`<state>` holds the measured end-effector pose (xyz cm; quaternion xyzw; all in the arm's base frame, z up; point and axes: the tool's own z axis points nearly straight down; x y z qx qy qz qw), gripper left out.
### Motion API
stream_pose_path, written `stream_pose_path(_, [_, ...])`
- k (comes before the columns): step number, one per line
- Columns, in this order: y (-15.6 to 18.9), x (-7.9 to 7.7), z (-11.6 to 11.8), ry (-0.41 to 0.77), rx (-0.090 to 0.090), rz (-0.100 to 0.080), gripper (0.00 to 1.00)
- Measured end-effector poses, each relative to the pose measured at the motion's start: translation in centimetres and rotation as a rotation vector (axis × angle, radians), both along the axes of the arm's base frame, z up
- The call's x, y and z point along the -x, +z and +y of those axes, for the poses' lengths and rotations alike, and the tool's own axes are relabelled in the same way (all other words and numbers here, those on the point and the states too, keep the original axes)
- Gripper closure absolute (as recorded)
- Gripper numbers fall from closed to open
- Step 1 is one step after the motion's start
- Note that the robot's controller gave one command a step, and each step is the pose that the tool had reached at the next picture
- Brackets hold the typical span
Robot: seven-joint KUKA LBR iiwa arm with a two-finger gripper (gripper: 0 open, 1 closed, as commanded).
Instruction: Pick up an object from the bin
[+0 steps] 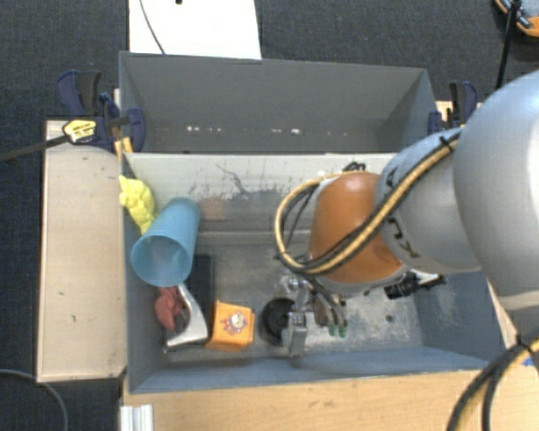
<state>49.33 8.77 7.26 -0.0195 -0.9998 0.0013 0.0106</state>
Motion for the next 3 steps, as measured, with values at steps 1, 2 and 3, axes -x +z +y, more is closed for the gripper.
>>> stream_pose_path(1, [0.0,0.0,0.0,0.0,0.0,0.0,1.0])
stream_pose_path(2, [1.8,0.5,0.5,0.05,-0.002,-0.025,1.0])
stream_pose_path(3, [15.0,-4.7,-2.0,0.098,-0.003,-0.024,1.0])
